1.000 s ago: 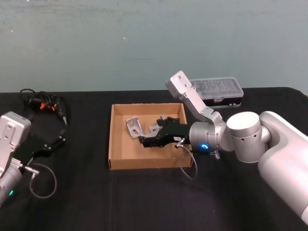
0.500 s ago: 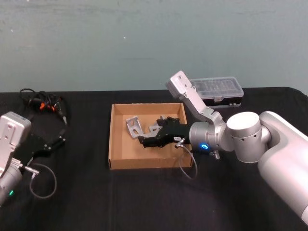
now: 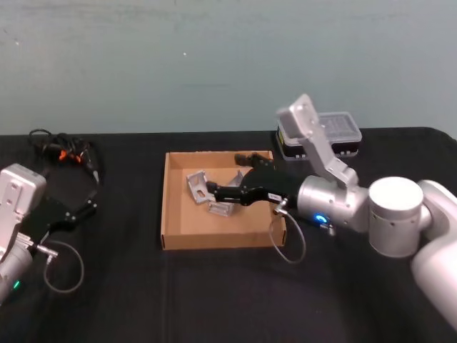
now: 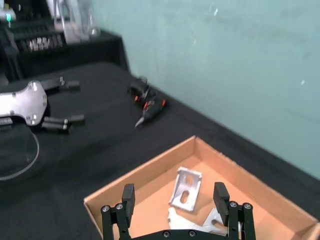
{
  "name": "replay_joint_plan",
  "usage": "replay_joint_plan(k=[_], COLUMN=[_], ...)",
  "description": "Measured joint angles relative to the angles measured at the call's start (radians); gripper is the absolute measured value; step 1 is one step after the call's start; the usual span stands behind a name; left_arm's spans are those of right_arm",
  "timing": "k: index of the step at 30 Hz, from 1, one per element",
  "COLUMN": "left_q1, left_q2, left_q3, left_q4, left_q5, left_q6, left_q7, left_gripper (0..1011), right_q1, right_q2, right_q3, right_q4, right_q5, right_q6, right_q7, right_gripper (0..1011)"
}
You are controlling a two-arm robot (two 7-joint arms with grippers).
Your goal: Use one hand to pick up the angle iron from the table and place it into the box.
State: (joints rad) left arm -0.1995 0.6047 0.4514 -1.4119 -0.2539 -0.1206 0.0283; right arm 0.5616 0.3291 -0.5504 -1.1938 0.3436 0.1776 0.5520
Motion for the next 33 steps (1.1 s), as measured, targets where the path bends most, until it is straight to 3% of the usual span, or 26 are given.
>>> replay_joint_plan(k=[5,8,11,12,17,19,22,33], left_q1=[0.000,0.000,0.000,0.000,0.000,0.000,0.000,0.000], left_q2=[0.000,0.000,0.000,0.000,0.000,0.000,0.000,0.000], left_q3=[0.000,0.000,0.000,0.000,0.000,0.000,0.000,0.000], left_q4=[0.000,0.000,0.000,0.000,0.000,0.000,0.000,0.000], left_q5=[0.000,0.000,0.000,0.000,0.000,0.000,0.000,0.000], left_q6=[0.000,0.000,0.000,0.000,0.000,0.000,0.000,0.000], left_q7=[0.000,0.000,0.000,0.000,0.000,0.000,0.000,0.000], left_gripper=[1000,1000,1000,1000,1000,1000,1000,1000], right_q1=[-0.080,-0.122,-0.175,-0.175,-0.231,-0.235,-0.252,-0.256], right_q2=[0.024,0.028,0.025,0.025,-0.001,-0.003,-0.017,-0.024], right_q3=[0.063,0.095,0.139,0.139,0.203,0.207,0.228,0.234], right_q4=[-0.062,-0.081,-0.093,-0.093,-0.078,-0.075,-0.063,-0.057], right_q5=[0.023,0.001,-0.042,-0.042,-0.112,-0.118,-0.151,-0.168], right_q6=[-0.094,-0.154,-0.207,-0.207,-0.238,-0.238,-0.237,-0.226], right_q7=[-0.056,-0.126,-0.241,-0.241,-0.437,-0.452,-0.520,-0.536], right_gripper=[1003,1002,1003,1003,1003,1003,1003,1003])
